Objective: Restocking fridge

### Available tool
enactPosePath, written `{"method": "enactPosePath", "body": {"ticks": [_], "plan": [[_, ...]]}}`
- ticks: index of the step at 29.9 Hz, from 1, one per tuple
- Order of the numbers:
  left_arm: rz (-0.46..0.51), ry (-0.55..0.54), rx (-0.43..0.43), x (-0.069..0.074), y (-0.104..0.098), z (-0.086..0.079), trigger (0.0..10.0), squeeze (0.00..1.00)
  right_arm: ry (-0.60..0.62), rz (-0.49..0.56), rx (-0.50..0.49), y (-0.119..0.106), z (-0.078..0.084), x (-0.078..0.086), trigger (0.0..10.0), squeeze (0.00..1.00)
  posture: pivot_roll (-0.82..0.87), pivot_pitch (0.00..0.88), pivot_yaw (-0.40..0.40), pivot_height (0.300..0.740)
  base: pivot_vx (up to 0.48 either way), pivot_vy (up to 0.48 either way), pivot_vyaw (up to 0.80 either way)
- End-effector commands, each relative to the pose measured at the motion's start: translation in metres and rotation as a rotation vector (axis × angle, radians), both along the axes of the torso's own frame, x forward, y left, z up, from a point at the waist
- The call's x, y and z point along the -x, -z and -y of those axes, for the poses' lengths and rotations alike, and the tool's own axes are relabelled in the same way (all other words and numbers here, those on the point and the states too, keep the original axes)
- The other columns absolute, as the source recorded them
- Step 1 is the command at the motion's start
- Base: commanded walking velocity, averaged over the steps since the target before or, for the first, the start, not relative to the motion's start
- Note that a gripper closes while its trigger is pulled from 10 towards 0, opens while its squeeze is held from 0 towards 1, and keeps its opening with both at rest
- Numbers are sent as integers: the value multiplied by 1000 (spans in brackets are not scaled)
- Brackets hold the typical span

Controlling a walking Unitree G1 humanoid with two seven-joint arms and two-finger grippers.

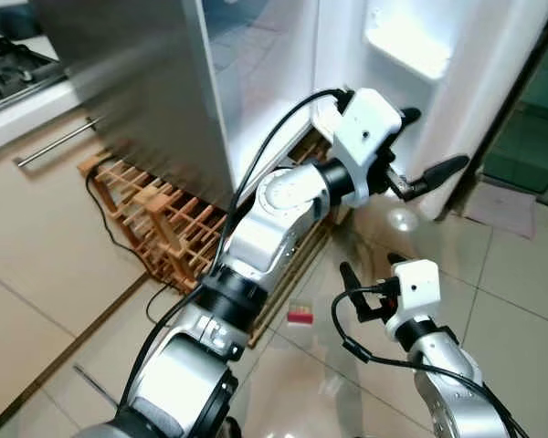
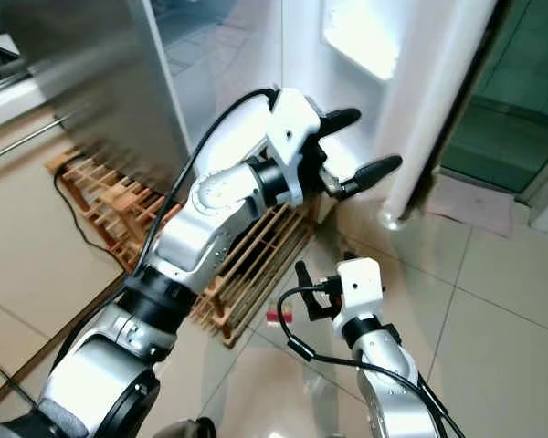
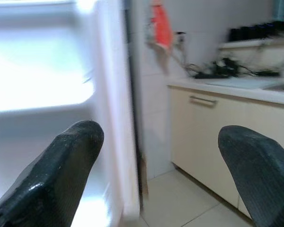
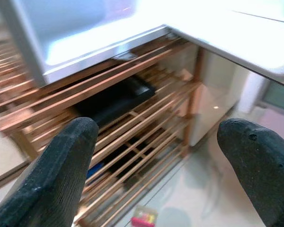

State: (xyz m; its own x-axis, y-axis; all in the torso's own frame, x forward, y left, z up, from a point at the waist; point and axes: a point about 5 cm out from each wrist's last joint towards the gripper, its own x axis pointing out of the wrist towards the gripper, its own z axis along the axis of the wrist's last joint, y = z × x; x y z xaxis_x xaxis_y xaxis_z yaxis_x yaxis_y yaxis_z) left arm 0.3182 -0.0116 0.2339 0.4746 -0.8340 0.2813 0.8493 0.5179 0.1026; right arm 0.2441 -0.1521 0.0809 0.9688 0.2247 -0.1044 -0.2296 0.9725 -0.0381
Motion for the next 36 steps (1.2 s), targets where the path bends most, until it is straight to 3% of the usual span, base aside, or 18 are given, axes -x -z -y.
{"method": "enactPosePath", "body": {"ticks": [1,3,4,7,9,12,15,18,20,26,35,36], "plan": [[-37,-71,14,-2,7,-12,10000,0,13,-8,7,0,2,-4,10000,0,-53,49,68,740,0,0,0],[-95,-230,31,-7,23,-38,10000,0,27,16,10,-3,5,-10,10000,0,-38,35,65,740,0,0,387],[-95,-230,31,-7,23,-38,10000,0,27,16,10,-3,5,-10,10000,0,-38,35,65,740,0,0,775],[-193,-508,43,-10,51,-85,10000,0,19,26,11,-6,3,-20,10000,0,-13,6,55,740,0,0,717],[-234,-624,31,-6,65,-107,10000,0,12,33,6,-7,1,-27,10000,0,8,0,44,740,0,234,684],[-245,-775,-17,0,79,-129,10000,0,4,46,-11,-11,-2,-40,10000,0,31,0,28,740,0,469,635],[-257,-862,-64,-1,88,-138,10000,0,4,54,-31,-14,-5,-50,10000,0,35,0,18,740,0,467,610],[-282,-894,-83,-3,94,-141,10000,0,8,56,-41,-15,-7,-55,10000,0,40,0,12,740,0,458,598],[-335,-991,-134,-7,107,-148,10000,0,11,73,-72,-22,-15,-68,10000,0,47,0,-1,740,0,441,594],[-346,-1003,-138,-16,106,-144,10000,0,-19,96,-82,-28,-25,-79,10000,0,47,0,-11,740,-206,416,590],[-192,-947,-188,-24,88,-117,10000,0,-58,150,-62,-39,-30,-92,10000,0,12,0,-10,740,0,143,552],[-194,-926,-143,-24,85,-115,10000,0,-63,155,-58,-41,-30,-93,10000,0,13,0,-16,740,0,0,531]]}}
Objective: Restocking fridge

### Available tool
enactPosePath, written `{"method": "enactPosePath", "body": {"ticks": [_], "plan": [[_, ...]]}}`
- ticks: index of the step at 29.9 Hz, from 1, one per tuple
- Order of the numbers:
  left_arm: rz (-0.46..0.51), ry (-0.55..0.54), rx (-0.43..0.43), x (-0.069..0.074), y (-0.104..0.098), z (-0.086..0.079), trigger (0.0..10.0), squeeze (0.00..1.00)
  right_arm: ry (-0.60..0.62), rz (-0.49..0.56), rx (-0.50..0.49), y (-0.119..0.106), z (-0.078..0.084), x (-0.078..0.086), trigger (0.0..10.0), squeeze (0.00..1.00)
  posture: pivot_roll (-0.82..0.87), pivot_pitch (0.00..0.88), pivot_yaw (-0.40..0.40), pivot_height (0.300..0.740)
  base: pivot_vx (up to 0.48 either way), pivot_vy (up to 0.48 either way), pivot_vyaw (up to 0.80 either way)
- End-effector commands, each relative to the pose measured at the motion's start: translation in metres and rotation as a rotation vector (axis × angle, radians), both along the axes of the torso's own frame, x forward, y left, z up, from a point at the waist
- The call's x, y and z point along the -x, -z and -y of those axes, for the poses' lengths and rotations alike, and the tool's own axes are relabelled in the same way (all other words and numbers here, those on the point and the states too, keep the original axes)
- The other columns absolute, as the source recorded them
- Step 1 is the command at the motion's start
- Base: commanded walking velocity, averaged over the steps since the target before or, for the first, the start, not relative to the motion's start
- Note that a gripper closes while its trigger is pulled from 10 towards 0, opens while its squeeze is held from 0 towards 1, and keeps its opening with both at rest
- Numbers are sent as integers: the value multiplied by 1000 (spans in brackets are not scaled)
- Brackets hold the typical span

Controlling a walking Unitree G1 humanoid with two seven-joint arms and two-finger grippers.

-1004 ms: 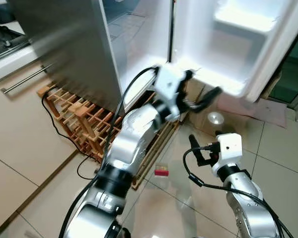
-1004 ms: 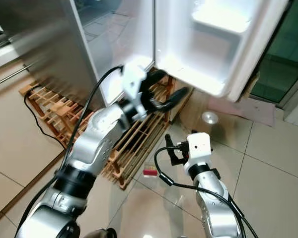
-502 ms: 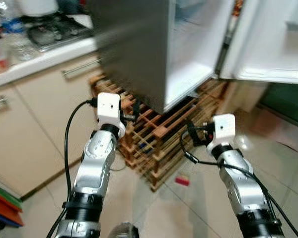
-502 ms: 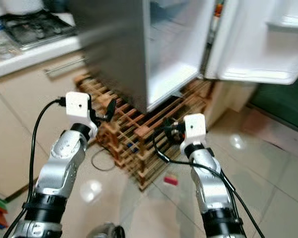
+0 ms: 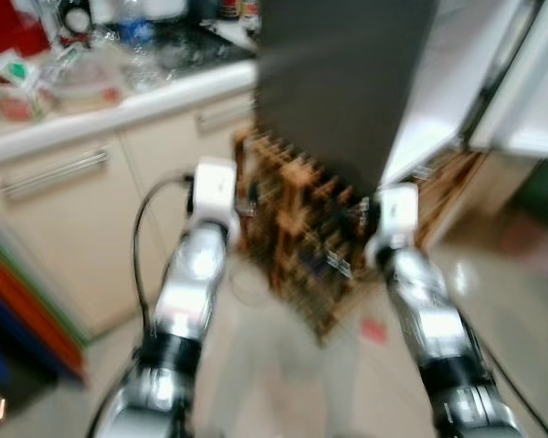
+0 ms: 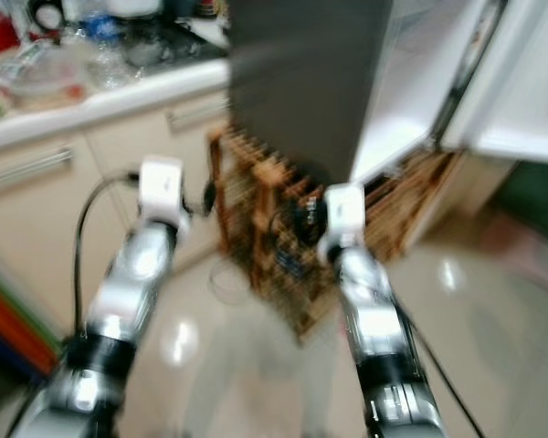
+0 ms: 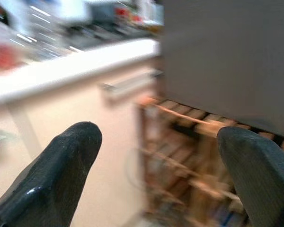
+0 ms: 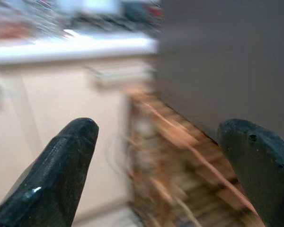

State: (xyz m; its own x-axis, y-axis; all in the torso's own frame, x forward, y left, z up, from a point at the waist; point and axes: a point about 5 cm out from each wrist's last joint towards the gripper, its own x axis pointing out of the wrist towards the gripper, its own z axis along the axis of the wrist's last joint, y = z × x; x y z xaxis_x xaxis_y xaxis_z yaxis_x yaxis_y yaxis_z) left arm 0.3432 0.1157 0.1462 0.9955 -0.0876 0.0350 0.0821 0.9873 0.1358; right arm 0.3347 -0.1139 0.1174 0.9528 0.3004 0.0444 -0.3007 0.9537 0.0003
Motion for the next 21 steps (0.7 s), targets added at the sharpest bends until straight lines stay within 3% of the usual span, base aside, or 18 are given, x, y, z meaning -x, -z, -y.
{"method": "enactPosePath", "body": {"ticks": [1,5,12,21], "plan": [[23,36,29,1,-3,13,10000,0,13,24,18,-5,8,-5,10000,0,16,0,-22,740,465,0,531],[26,5,45,0,-2,13,10000,0,14,29,13,-9,7,-10,10000,0,32,0,-43,740,461,0,528],[41,-114,23,-4,-5,-1,10000,0,-19,42,36,-13,5,-17,10000,0,45,0,-72,740,460,0,501],[65,-96,-21,-3,-6,5,10000,0,-42,46,43,-9,1,-16,10000,0,57,0,-76,740,437,-30,491]]}}
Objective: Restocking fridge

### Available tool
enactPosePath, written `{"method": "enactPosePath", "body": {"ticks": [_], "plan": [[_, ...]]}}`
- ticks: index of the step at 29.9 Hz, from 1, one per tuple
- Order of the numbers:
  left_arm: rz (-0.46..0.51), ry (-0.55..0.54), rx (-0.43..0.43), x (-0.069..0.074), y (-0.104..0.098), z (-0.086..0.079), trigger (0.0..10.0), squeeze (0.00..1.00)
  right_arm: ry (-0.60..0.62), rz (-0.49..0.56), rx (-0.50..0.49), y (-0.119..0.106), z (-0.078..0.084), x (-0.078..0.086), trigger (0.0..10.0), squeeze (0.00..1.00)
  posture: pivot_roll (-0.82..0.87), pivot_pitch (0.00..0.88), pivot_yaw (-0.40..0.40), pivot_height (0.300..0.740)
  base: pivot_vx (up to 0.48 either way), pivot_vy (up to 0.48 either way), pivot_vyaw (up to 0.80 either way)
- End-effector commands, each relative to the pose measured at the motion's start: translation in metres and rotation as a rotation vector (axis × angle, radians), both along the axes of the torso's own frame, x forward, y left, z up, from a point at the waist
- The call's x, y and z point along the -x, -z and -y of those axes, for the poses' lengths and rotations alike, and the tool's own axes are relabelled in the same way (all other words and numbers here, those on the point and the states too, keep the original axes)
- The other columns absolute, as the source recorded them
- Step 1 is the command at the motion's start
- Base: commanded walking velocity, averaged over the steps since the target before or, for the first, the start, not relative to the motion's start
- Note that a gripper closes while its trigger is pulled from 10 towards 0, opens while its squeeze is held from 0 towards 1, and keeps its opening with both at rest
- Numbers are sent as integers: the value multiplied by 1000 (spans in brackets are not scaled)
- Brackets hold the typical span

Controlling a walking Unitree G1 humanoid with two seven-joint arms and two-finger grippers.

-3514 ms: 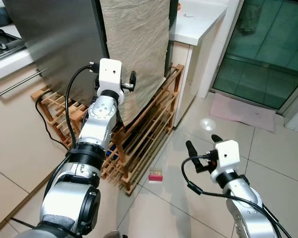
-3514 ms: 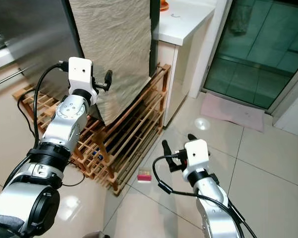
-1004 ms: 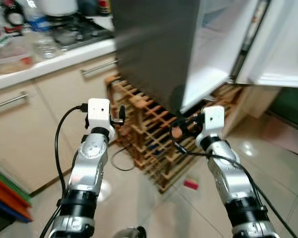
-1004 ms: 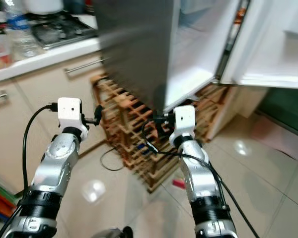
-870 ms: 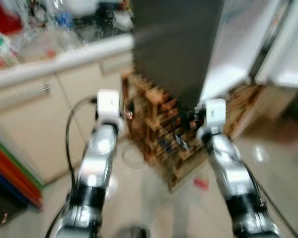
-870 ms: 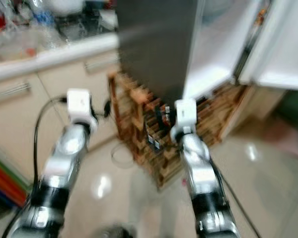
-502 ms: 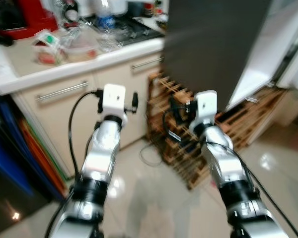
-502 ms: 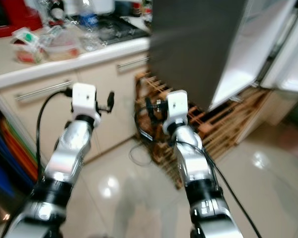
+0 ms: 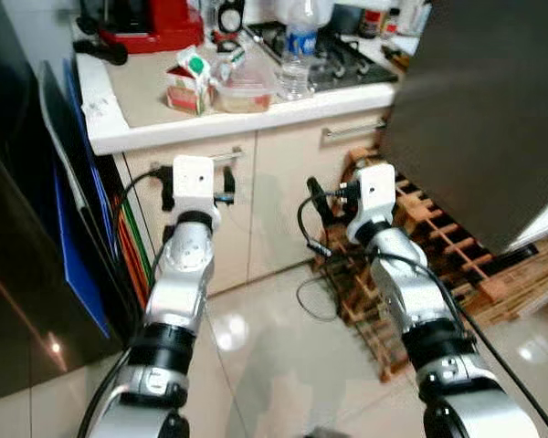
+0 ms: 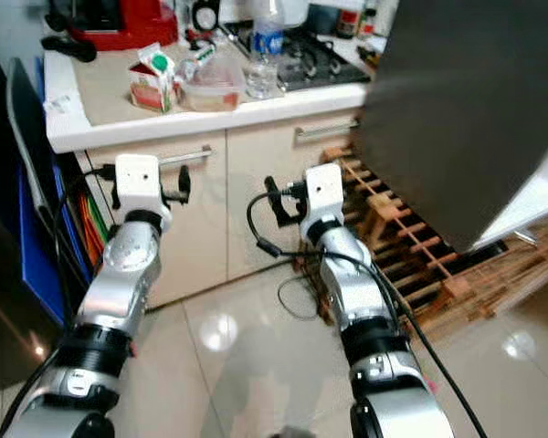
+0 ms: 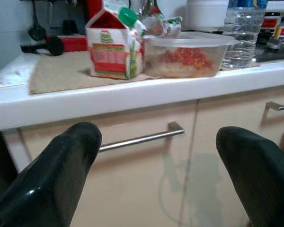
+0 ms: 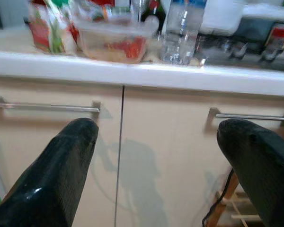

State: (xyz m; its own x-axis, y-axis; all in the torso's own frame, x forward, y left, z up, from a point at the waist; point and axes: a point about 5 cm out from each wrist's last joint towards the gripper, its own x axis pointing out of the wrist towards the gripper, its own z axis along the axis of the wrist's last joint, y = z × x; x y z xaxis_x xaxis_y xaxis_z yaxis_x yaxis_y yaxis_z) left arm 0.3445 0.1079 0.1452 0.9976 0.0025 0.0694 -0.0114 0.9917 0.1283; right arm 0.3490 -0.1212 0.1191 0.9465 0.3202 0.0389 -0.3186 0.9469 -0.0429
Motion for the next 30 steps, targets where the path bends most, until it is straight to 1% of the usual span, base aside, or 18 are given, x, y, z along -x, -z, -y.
{"method": "enactPosePath", "body": {"ticks": [1,4,5,8,9,10,11,12,14,16,19,21,23,25,30], "plan": [[33,-4,-39,-2,-8,-2,10000,0,-27,41,3,-7,-8,-1,10000,0,57,0,-76,740,379,-289,469],[42,0,-32,-2,-11,-1,10000,0,-24,43,6,-7,-9,-2,10000,0,60,0,-67,740,299,-371,467],[42,-4,-25,-2,-11,-2,10000,0,-2,50,34,-7,-7,-3,10000,0,57,0,-63,740,255,-405,469],[40,2,-23,-3,-12,-3,10000,0,-16,46,18,-7,-8,-3,10000,0,54,0,-55,740,0,-435,471],[60,8,-12,-2,-16,-2,10000,0,-10,66,11,-9,-8,-2,10000,0,50,0,-48,740,0,-442,475],[60,8,-12,-2,-16,-2,10000,0,-10,66,11,-9,-8,-2,10000,0,50,0,-48,740,0,-442,475],[83,31,-10,-1,-19,1,10000,0,8,68,2,-9,-7,-2,10000,0,52,0,-47,740,0,-424,0],[95,36,-20,0,-20,2,10000,0,13,64,-7,-8,-6,-2,10000,0,52,0,-47,740,0,-424,0],[118,43,-16,1,-22,3,10000,0,17,57,-8,-6,-6,-1,10000,0,55,0,-49,740,251,-405,0],[113,56,26,1,-22,4,10000,0,17,55,-11,-4,-7,0,10000,0,57,0,-50,740,0,0,0],[124,61,20,1,-23,2,10000,0,-5,52,-4,0,-11,4,10000,0,59,0,-52,740,0,0,0],[126,87,-5,1,-25,4,10000,0,-16,53,-1,0,-13,5,10000,0,63,0,-55,740,0,0,0],[149,108,-2,2,-27,6,10000,0,-19,53,-3,0,-13,5,10000,0,65,0,-57,740,0,0,0],[151,125,10,4,-27,8,10000,0,-20,53,-2,1,-14,5,10000,0,66,0,-56,740,429,0,0],[154,131,3,4,-27,10,10000,0,-20,55,-5,1,-15,6,10000,0,64,0,-54,740,434,0,0]]}}
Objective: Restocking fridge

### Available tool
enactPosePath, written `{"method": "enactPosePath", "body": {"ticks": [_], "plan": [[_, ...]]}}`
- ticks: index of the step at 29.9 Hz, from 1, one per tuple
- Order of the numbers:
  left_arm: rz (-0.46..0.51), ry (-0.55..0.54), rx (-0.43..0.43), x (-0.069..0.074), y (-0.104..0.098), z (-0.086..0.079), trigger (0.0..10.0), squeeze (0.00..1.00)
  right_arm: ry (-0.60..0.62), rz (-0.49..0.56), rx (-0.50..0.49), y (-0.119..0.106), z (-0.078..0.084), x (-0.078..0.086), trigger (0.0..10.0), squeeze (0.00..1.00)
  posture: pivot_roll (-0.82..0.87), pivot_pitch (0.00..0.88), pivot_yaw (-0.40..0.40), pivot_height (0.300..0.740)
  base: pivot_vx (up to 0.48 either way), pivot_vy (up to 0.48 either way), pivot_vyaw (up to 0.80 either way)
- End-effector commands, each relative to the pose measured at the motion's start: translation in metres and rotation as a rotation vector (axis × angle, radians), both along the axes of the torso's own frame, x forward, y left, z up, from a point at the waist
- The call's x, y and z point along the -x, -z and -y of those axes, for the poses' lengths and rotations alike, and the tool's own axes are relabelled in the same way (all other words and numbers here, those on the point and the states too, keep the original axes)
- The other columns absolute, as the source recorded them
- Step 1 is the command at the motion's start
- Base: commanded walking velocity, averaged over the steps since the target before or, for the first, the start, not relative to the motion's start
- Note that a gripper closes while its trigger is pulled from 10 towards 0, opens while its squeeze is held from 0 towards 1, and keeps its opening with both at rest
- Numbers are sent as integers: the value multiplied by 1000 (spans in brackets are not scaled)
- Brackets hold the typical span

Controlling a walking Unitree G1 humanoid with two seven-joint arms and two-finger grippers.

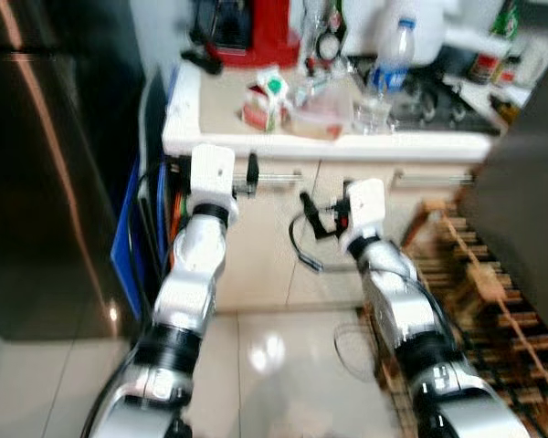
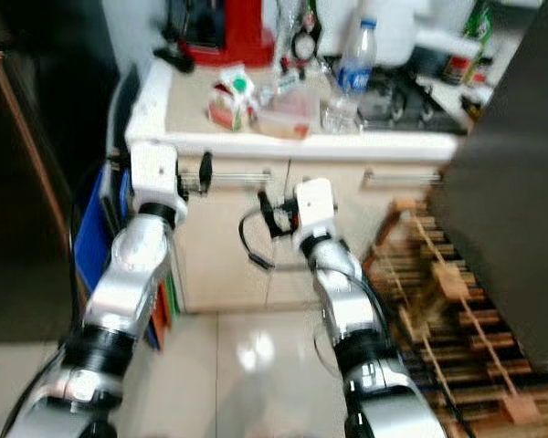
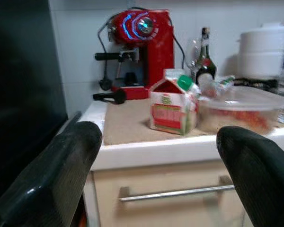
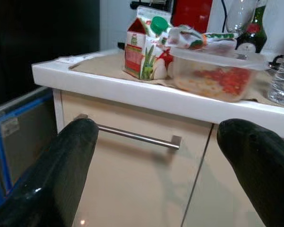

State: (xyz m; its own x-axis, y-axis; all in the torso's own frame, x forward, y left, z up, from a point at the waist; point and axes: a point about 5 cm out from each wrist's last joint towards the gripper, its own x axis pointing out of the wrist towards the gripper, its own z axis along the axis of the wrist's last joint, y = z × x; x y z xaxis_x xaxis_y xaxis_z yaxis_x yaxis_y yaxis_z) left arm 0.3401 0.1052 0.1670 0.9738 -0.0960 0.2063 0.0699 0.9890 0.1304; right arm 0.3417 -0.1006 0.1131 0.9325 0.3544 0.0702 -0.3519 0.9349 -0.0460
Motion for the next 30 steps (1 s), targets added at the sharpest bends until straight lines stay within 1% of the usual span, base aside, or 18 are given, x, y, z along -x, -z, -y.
{"method": "enactPosePath", "body": {"ticks": [1,5,8,9,10,11,12,13,16,18,20,21,22,23,24,25,28,30], "plan": [[16,30,-6,-1,-5,6,10000,0,25,38,2,-8,6,-2,10000,0,63,0,-56,740,431,0,0],[13,28,-6,-2,-4,5,10000,0,42,75,6,-15,8,-3,10000,0,59,0,-53,740,437,0,0],[15,32,-4,-2,-5,6,10000,0,77,141,5,-30,13,-8,10000,0,55,0,-51,740,447,0,0],[15,32,-4,-2,-5,6,10000,0,77,141,5,-30,13,-8,10000,0,55,0,-51,740,450,0,0],[27,45,-15,-1,-6,8,10000,0,78,204,-7,-50,12,-12,10000,0,53,0,-47,740,450,0,0],[27,45,-15,-1,-6,8,10000,0,78,204,-7,-50,12,-12,10000,0,53,0,-47,740,450,0,0],[37,59,-17,1,-7,10,10000,0,68,275,-14,-71,9,-15,10000,0,51,0,-46,740,450,0,0],[48,77,-12,2,-8,13,10000,0,61,309,-24,-83,9,-16,10000,0,52,0,-48,740,431,0,0],[60,90,-19,3,-9,15,10000,0,54,328,-35,-91,9,-16,10000,0,51,0,-49,740,414,-167,0],[63,95,-19,3,-10,16,10000,0,49,330,-35,-93,9,-16,10000,0,51,0,-50,740,388,-276,0],[72,76,-36,3,-10,16,10000,0,38,300,-16,-83,9,-14,10000,0,49,0,-51,740,353,-321,0],[72,76,-36,3,-10,16,10000,0,38,300,-16,-83,9,-14,10000,0,49,0,-51,740,345,-330,0],[69,48,-51,2,-10,14,10000,0,40,273,-10,-76,10,-13,10000,0,49,0,-52,740,0,0,0],[69,48,-51,2,-10,14,10000,0,40,273,-10,-76,10,-13,10000,0,49,0,-52,740,0,0,0],[76,49,-46,1,-11,13,10000,0,42,236,-21,-65,8,-7,10000,0,45,0,-48,740,0,0,0],[81,51,-43,1,-12,13,10000,0,41,231,-25,-63,7,-5,10000,0,44,0,-48,740,0,0,0],[99,94,-7,3,-16,16,10000,0,40,246,-36,-65,2,-1,10000,0,38,0,-41,740,0,0,0],[99,99,-27,3,-16,18,10000,0,37,272,-26,-70,0,-1,10000,0,36,0,-38,740,197,-135,0]]}}
